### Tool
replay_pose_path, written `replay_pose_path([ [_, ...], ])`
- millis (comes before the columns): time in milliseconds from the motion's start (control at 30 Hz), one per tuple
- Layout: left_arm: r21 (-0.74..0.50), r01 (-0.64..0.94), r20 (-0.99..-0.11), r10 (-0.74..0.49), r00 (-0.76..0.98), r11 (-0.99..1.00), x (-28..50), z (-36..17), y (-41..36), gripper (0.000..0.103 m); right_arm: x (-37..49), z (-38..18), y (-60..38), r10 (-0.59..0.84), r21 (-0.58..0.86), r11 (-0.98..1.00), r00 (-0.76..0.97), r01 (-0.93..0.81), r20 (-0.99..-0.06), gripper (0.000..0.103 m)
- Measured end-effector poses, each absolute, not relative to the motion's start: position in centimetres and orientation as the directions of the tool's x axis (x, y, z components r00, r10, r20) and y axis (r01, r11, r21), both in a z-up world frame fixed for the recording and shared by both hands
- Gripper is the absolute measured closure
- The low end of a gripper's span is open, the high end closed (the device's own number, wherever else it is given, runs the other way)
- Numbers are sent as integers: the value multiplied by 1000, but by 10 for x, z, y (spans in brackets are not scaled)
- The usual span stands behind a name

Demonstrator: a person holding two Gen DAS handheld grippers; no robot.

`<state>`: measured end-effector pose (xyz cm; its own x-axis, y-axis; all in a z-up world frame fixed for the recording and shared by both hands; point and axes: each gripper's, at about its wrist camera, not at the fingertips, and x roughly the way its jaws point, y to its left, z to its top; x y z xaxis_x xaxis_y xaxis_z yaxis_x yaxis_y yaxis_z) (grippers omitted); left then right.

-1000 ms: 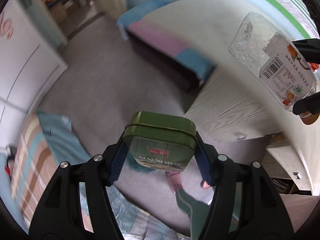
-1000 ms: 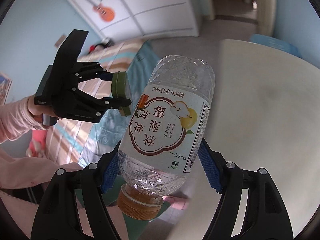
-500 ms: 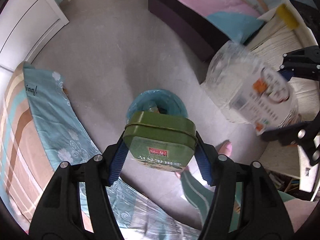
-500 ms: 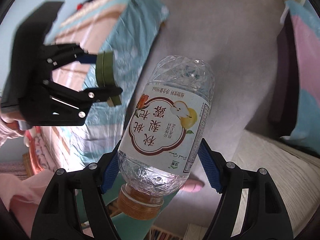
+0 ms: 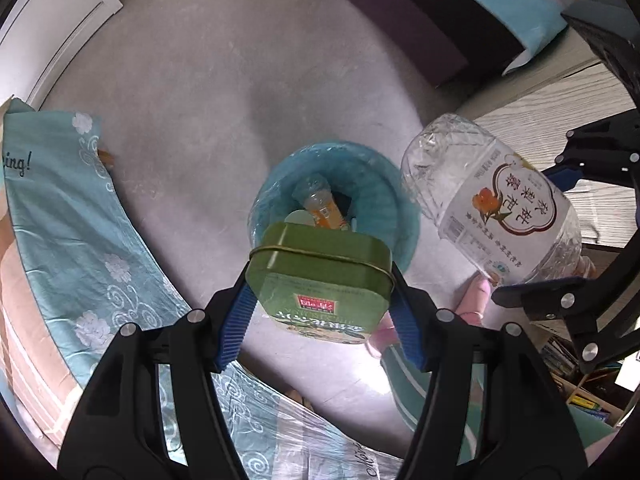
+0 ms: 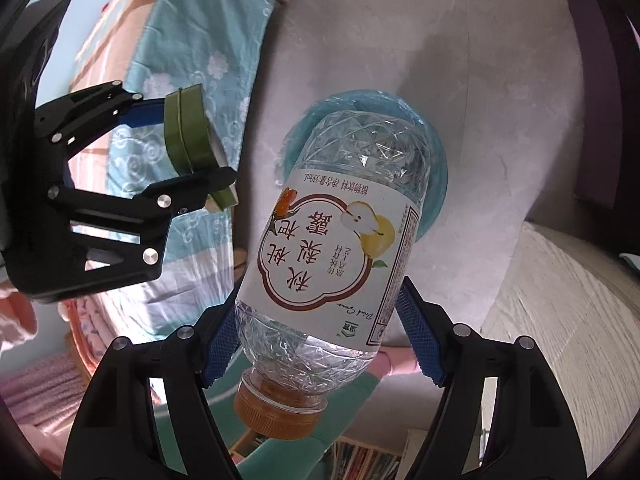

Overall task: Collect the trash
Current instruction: 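Carry tin and bottle over the teal bin and open both tools to drop them, then bring both open tools back to the table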

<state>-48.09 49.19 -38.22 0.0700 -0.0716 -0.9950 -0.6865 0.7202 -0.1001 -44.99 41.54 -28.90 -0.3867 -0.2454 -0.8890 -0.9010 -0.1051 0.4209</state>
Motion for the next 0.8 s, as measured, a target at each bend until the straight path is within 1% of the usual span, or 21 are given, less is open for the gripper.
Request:
replay_pose_path([
  [33, -83, -688, -997, -64, 52, 721, -481, -388, 492, 41, -451, -295, 417, -252, 405, -98, -371, -909, -894, 29],
  [67, -58, -684, -998, -51, 31, 727, -480, -390, 492, 35, -450, -297, 418, -258, 399, -88, -366, -913, -894, 26],
  [167, -19, -665, -1000, -20, 7, 747, -478, -394, 491, 30, -448, -293, 421, -236, 404, -69, -378, -912, -895, 21],
  [233, -44, -674, -999, -40, 22, 737, -480, -394, 494, 29, -443, -292, 421, -226, 404, -65, -381, -912, -896, 18],
  [333, -67, -681, -998, -53, 41, 729, -482, -390, 494, 27, -438, -289, 422, -214, 394, -57, -374, -917, -902, 18],
  [433, -65, -675, -998, -43, 49, 735, -482, -385, 493, 23, -429, -278, 421, -183, 391, -47, -377, -919, -908, 18],
  [500, -70, -675, -997, -40, 59, 735, -486, -381, 493, 23, -423, -271, 419, -164, 395, -35, -384, -918, -908, 18],
  [600, -76, -673, -997, -34, 75, 736, -490, -365, 486, 23, -417, -249, 413, -129, 408, -30, -402, -912, -907, 18],
  [733, -92, -679, -993, -13, 121, 728, -500, -327, 481, 22, -417, -195, 398, -58, 432, -74, -429, -899, -901, 18],
  [767, -100, -680, -990, -4, 141, 727, -503, -310, 478, 18, -418, -178, 393, -40, 438, -93, -436, -894, -899, 18],
  [800, -98, -680, -989, 3, 147, 726, -504, -302, 475, 17, -419, -163, 388, -23, 440, -111, -440, -891, -898, 18],
])
